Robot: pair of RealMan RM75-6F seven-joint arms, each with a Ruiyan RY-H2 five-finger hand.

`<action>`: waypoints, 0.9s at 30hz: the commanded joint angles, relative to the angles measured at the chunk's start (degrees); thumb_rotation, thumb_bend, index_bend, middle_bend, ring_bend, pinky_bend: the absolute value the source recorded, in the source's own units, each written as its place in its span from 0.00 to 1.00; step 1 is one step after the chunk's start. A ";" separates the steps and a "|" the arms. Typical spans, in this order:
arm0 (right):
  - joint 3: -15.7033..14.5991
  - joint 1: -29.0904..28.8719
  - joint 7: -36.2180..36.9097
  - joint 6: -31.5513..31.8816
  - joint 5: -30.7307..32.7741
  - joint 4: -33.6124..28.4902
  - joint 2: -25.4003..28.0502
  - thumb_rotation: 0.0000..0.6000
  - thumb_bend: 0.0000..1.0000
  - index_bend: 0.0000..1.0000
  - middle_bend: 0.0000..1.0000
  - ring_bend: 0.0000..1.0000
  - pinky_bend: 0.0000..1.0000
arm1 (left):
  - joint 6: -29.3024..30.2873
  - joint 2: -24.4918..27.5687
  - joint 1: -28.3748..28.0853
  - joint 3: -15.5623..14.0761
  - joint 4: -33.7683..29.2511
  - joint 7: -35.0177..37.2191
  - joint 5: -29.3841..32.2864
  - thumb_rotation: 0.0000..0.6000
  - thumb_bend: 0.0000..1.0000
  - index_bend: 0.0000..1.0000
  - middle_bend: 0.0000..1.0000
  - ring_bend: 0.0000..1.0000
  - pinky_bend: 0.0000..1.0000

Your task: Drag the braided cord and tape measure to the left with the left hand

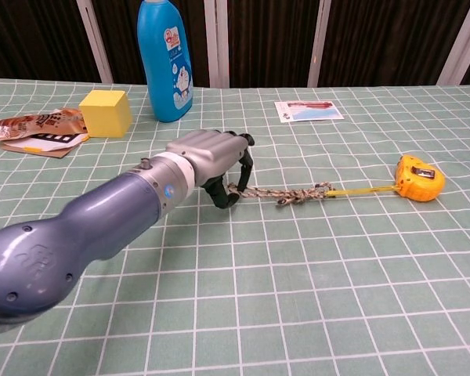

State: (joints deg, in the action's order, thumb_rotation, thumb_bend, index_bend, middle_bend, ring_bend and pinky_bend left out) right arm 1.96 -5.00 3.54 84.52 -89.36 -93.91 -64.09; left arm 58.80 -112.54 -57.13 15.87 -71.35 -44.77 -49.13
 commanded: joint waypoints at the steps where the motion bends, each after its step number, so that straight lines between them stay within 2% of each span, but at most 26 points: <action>1: -0.01 0.02 -0.09 0.12 -0.14 0.06 -0.02 1.00 0.22 0.00 0.00 0.00 0.00 | 1.50 2.79 1.02 -0.16 -3.10 -0.01 -1.17 1.00 0.53 0.55 0.03 0.00 0.00; 7: -0.07 0.11 -0.62 0.63 -0.68 0.35 -0.23 1.00 0.22 0.00 0.00 0.00 0.00 | 4.74 9.64 3.83 -0.91 -10.77 0.09 -2.98 1.00 0.53 0.56 0.04 0.00 0.00; 17: 0.05 0.38 -1.78 1.52 -0.99 0.55 -0.60 1.00 0.22 0.00 0.00 0.00 0.00 | 9.18 23.57 10.35 -3.81 -22.65 2.09 -5.45 1.00 0.53 0.55 0.04 0.00 0.00; 27: 0.07 0.58 -2.77 2.08 -1.27 0.44 -0.81 1.00 0.22 0.00 0.00 0.00 0.00 | 12.15 36.58 17.60 -6.71 -28.74 8.25 -7.55 1.00 0.53 0.55 0.04 0.00 0.00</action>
State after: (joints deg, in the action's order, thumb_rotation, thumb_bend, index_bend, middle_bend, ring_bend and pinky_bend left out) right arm 2.04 -4.43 0.79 86.58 -90.62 -93.47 -64.89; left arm 69.98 -78.67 -41.69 10.28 -98.65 -38.64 -55.96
